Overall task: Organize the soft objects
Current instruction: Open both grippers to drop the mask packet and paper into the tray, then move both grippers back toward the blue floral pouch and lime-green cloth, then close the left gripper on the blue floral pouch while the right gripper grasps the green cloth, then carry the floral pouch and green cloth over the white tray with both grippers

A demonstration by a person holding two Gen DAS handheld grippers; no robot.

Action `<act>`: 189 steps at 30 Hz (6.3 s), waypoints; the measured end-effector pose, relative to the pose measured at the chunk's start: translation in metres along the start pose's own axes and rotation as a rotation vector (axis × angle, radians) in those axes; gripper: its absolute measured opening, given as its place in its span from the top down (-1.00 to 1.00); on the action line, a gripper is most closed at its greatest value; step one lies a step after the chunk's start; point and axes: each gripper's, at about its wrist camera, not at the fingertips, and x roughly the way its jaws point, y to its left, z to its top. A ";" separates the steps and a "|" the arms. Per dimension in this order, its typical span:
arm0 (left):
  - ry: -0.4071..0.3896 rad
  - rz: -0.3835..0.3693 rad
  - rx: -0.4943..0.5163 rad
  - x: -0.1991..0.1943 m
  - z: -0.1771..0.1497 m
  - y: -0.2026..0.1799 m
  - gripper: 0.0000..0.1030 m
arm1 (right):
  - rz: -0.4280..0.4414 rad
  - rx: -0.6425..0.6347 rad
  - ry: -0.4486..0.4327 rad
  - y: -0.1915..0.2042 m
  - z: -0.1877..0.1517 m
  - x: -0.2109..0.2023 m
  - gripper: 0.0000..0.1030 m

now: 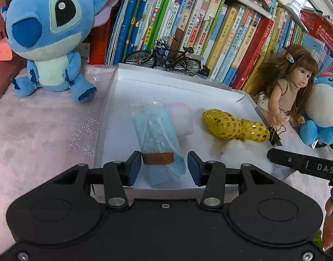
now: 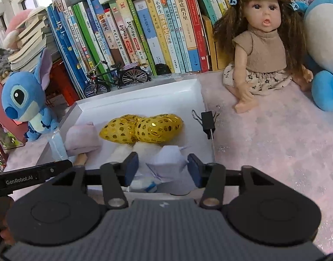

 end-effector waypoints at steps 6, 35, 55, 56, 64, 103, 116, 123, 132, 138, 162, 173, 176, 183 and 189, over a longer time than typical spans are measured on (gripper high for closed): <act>-0.015 -0.022 -0.003 -0.011 0.001 0.001 -0.25 | 0.018 0.010 -0.025 -0.004 0.000 -0.011 -0.49; -0.193 -0.109 0.179 -0.128 -0.079 -0.027 -0.58 | 0.056 -0.288 -0.247 0.023 -0.077 -0.105 -1.00; -0.262 -0.080 0.229 -0.170 -0.152 -0.021 -0.60 | 0.010 -0.415 -0.272 0.027 -0.141 -0.124 -1.00; -0.260 -0.075 0.228 -0.170 -0.154 -0.020 -0.60 | 0.009 -0.414 -0.268 0.026 -0.143 -0.124 -1.00; -0.309 -0.002 0.241 -0.180 -0.181 -0.012 -0.60 | -0.073 -0.465 -0.298 0.025 -0.160 -0.137 -1.00; -0.338 0.021 0.252 -0.175 -0.204 -0.033 -0.32 | -0.121 -0.311 -0.202 0.010 -0.157 -0.110 -0.68; -0.258 0.030 0.073 -0.147 -0.185 -0.011 -0.06 | -0.105 -0.266 -0.190 0.005 -0.157 -0.108 -0.46; -0.278 0.043 0.090 -0.151 -0.185 -0.012 0.19 | -0.084 -0.206 -0.193 -0.004 -0.155 -0.109 -0.11; -0.330 0.043 0.096 -0.171 -0.177 -0.015 0.24 | -0.070 -0.149 -0.222 -0.011 -0.155 -0.114 0.09; -0.367 0.042 0.113 -0.188 -0.172 -0.019 0.25 | -0.090 -0.161 -0.284 -0.008 -0.160 -0.124 0.25; -0.382 0.046 0.110 -0.199 -0.163 -0.019 0.26 | -0.054 -0.161 -0.352 -0.013 -0.157 -0.150 -0.03; -0.404 0.057 0.114 -0.193 -0.148 -0.015 0.27 | -0.130 -0.025 -0.252 -0.022 -0.120 -0.119 -0.88; -0.403 0.047 0.137 -0.189 -0.138 -0.016 0.28 | -0.068 -0.008 -0.223 -0.026 -0.113 -0.110 -1.00; -0.376 0.022 0.136 -0.175 -0.112 -0.020 0.28 | -0.060 -0.047 -0.165 -0.017 -0.100 -0.092 -0.72; -0.344 0.006 0.104 -0.169 -0.096 -0.018 0.28 | -0.039 0.005 -0.147 -0.024 -0.094 -0.096 0.35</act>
